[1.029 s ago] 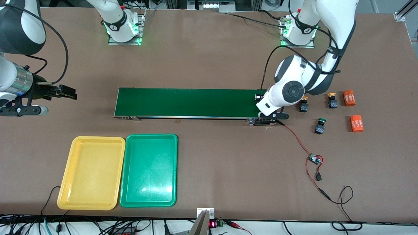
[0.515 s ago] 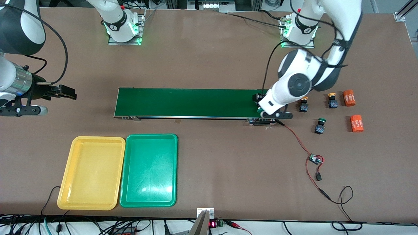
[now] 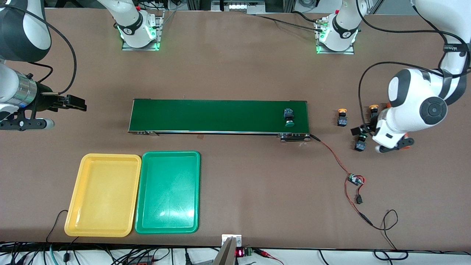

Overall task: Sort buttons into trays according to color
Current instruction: 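Carry the green button onto the conveyor belt and open the left gripper, then grasp a second green button with the left gripper while the right gripper approaches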

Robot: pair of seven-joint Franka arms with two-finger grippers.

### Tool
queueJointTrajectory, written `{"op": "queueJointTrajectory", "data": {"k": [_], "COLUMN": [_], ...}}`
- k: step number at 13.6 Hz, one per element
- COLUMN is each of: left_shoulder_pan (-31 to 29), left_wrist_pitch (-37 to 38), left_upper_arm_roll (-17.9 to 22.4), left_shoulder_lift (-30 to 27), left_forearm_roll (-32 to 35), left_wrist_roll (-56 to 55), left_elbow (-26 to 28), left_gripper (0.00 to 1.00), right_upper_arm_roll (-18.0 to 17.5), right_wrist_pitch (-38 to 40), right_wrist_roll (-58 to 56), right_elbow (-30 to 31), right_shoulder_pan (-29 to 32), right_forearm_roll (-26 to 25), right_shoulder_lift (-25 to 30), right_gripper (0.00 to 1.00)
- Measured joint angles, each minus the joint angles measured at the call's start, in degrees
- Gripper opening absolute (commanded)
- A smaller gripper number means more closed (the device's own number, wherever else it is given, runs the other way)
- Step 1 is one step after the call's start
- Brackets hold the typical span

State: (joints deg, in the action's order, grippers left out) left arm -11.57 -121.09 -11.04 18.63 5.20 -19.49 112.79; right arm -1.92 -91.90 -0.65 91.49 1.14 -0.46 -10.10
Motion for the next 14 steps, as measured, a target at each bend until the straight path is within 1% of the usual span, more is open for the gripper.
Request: {"op": "queueJointTrajectory", "data": {"k": [2,4,6,9,11,14], "left_shoulder_pan": [-2.05,-3.37,-3.81,-3.81,-3.82,-3.82], "left_wrist_pitch": [-3.93,-6.45,-7.36,-7.75,-8.36,-11.18], "left_upper_arm_roll": [0.0,-0.01,-0.02,-0.16,-0.21,-0.21], "left_shoulder_lift": [2.64,5.43,7.74,9.49,10.45,11.78], "left_forearm_roll": [1.06,1.21,1.22,1.23,1.25,1.25], "left_wrist_roll": [3.03,9.53,16.11,23.16,28.62,35.94], "left_elbow": [0.08,0.17,0.18,0.16,0.16,0.16], "left_gripper": [1.0,1.0,1.0,1.0,1.0,1.0], "right_upper_arm_roll": [0.0,0.0,0.0,0.0,0.01,0.01], "right_wrist_pitch": [0.33,1.03,1.31,1.41,0.35,-4.33], "right_wrist_roll": [0.0,0.0,0.0,0.0,0.0,0.0], "right_elbow": [0.0,0.03,0.17,1.63,4.85,12.6], "right_shoulder_pan": [0.0,0.0,0.0,0.0,0.01,0.01], "right_forearm_roll": [0.0,0.0,0.0,0.0,0.0,0.0], "right_shoulder_lift": [0.0,-0.02,-0.05,0.15,1.41,5.81], "right_gripper": [1.0,1.0,1.0,1.0,1.0,1.0]}}
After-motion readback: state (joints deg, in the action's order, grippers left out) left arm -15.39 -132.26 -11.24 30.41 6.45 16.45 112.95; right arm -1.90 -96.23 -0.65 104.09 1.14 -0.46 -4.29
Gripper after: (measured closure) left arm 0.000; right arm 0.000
